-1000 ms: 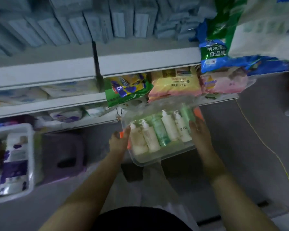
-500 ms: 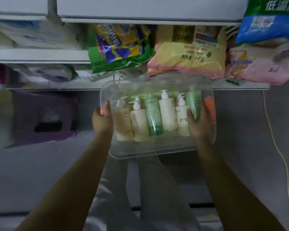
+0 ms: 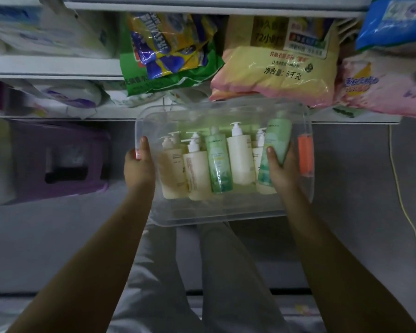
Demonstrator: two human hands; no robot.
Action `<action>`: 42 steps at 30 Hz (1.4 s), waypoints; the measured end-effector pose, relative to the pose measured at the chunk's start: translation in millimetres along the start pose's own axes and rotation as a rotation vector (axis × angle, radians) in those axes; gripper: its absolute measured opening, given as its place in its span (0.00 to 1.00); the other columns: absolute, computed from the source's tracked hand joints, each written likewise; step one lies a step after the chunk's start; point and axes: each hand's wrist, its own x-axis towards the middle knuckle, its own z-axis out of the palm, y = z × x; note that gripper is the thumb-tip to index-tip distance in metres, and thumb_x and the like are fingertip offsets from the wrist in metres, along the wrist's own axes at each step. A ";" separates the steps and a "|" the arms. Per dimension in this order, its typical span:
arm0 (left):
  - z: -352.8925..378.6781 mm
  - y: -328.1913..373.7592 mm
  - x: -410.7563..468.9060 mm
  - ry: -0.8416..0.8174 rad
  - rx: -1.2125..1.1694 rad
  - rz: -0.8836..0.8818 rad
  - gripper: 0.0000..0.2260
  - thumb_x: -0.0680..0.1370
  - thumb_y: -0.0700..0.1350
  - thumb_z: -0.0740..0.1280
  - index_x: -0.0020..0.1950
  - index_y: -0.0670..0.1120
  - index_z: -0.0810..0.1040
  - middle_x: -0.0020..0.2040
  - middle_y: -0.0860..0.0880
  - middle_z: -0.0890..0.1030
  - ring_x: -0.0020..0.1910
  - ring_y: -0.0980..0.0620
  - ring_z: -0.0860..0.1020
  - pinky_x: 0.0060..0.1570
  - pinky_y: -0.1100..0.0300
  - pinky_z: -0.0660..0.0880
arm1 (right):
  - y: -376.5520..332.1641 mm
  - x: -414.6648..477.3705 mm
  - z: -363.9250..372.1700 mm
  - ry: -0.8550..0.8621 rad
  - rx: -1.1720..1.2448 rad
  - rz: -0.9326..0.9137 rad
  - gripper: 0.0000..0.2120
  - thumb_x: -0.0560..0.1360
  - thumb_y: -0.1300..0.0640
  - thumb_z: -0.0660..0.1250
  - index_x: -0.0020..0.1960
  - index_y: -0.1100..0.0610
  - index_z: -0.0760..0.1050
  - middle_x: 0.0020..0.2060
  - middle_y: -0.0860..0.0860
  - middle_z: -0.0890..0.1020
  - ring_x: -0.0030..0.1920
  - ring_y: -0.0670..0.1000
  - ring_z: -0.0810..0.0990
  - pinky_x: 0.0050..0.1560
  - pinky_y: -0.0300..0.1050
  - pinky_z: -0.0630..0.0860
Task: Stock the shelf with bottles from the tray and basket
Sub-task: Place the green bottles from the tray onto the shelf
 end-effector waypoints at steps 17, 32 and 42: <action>-3.7 0.4 -1.5 -0.042 -0.050 -0.012 0.28 0.79 0.65 0.57 0.67 0.45 0.71 0.55 0.48 0.75 0.53 0.49 0.74 0.54 0.56 0.70 | -3.5 -41.8 0.2 -0.176 0.223 0.078 0.17 0.73 0.46 0.72 0.58 0.52 0.76 0.56 0.55 0.80 0.52 0.54 0.83 0.53 0.57 0.81; -132.4 54.6 -160.5 -0.703 -0.336 0.307 0.29 0.68 0.69 0.62 0.59 0.51 0.80 0.58 0.53 0.83 0.60 0.56 0.79 0.62 0.55 0.72 | -144.0 -194.6 -51.7 -0.731 0.519 -0.047 0.18 0.68 0.56 0.71 0.57 0.54 0.78 0.49 0.54 0.85 0.49 0.51 0.84 0.44 0.44 0.80; -351.8 -17.7 -143.7 -0.402 -0.715 0.349 0.18 0.71 0.54 0.70 0.56 0.45 0.80 0.51 0.46 0.85 0.50 0.47 0.83 0.47 0.56 0.80 | -247.1 -362.2 95.5 -0.999 0.253 -0.314 0.18 0.67 0.58 0.76 0.55 0.57 0.76 0.46 0.52 0.86 0.47 0.49 0.84 0.46 0.41 0.79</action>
